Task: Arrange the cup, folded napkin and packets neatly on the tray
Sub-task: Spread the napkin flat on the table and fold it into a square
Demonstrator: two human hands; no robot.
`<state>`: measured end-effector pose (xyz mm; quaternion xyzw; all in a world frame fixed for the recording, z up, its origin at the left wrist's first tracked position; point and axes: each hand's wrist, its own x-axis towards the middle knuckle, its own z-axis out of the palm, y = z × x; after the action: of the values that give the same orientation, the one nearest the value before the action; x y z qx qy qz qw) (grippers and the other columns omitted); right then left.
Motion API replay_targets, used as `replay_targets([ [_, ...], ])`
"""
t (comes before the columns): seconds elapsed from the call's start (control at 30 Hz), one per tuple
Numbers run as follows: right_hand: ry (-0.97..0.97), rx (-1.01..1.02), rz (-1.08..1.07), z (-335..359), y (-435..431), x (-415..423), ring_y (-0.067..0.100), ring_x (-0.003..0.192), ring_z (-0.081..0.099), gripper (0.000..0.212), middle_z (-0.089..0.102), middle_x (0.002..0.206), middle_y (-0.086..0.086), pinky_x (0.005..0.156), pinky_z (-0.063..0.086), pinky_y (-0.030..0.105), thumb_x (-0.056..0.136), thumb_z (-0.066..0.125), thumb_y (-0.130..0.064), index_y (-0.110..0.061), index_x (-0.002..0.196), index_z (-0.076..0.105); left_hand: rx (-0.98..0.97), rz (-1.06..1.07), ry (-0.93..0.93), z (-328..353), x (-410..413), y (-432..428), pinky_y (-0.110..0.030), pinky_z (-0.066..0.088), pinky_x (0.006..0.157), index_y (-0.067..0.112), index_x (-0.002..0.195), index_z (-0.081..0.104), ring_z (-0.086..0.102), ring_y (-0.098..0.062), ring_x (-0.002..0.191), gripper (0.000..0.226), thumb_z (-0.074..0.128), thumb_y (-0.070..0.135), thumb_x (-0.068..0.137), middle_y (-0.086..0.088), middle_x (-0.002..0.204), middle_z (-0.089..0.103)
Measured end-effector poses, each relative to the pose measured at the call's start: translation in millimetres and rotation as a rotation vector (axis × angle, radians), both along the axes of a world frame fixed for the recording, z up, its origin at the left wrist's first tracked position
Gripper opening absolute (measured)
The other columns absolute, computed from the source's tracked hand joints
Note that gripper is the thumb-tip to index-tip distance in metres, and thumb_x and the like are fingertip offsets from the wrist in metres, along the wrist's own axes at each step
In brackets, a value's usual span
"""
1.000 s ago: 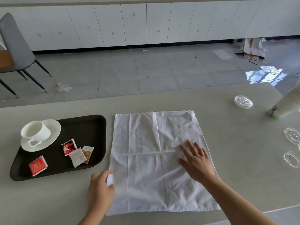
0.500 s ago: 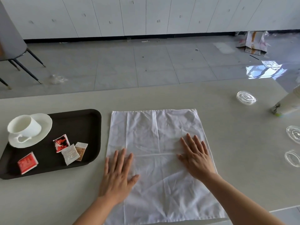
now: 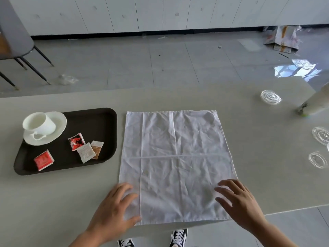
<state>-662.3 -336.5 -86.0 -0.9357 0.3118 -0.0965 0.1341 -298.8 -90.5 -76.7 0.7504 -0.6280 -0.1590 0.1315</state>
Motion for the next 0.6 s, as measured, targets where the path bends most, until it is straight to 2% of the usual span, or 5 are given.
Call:
replay_targets([
  [0.07, 0.012, 0.027, 0.006, 3, 1, -8, 0.02, 0.104, 0.063, 0.031, 0.064, 0.114, -0.01, 0.083, 0.053, 0.035, 0.091, 0.058, -0.051, -0.028, 0.104, 0.073, 0.033, -0.024, -0.032, 3, -1, 6, -0.031, 0.046, 0.099, 0.026, 0.112, 0.056, 0.045, -0.024, 0.13, 0.074, 0.063, 0.081, 0.061, -0.003, 0.131, 0.047],
  [0.17, 0.068, 0.063, 0.016, 6, 0, -15, 0.014, 0.109, 0.06, 0.039, 0.061, 0.12, -0.013, 0.085, 0.048, 0.026, 0.086, 0.061, -0.062, -0.032, 0.109, 0.072, 0.088, -0.092, -0.057, 4, -1, 9, -0.037, 0.039, 0.107, 0.023, 0.114, 0.052, 0.031, -0.027, 0.141, 0.09, 0.059, 0.09, 0.054, -0.006, 0.137, 0.041],
  [0.37, 0.222, 0.1, 0.118, 16, -4, -22, 0.011, 0.126, 0.05, 0.08, 0.052, 0.139, -0.012, 0.092, 0.049, 0.026, 0.066, 0.065, -0.084, -0.032, 0.127, 0.058, 0.07, -0.212, -0.162, 1, -7, 14, -0.046, 0.019, 0.117, 0.029, 0.11, 0.054, 0.028, -0.028, 0.142, 0.07, 0.066, 0.074, 0.058, -0.003, 0.133, 0.044],
  [0.5, 0.253, 0.127, 0.175, 20, 0, -35, 0.013, 0.141, 0.041, 0.074, 0.043, 0.153, -0.009, 0.105, 0.043, 0.026, 0.065, 0.076, -0.068, -0.025, 0.122, 0.058, 0.025, -0.225, -0.178, -4, -12, 25, -0.048, 0.018, 0.117, 0.033, 0.111, 0.058, 0.029, -0.024, 0.144, 0.054, 0.063, 0.069, 0.071, -0.001, 0.136, 0.047],
  [0.6, 0.163, 0.132, 0.211, 18, 2, -43, 0.014, 0.142, 0.042, 0.06, 0.044, 0.155, -0.008, 0.104, 0.046, 0.028, 0.07, 0.085, -0.048, -0.021, 0.119, 0.064, -0.021, -0.212, -0.133, -9, -11, 36, -0.043, 0.022, 0.117, 0.03, 0.12, 0.062, 0.03, -0.022, 0.145, 0.053, 0.062, 0.065, 0.079, 0.0, 0.146, 0.046],
])
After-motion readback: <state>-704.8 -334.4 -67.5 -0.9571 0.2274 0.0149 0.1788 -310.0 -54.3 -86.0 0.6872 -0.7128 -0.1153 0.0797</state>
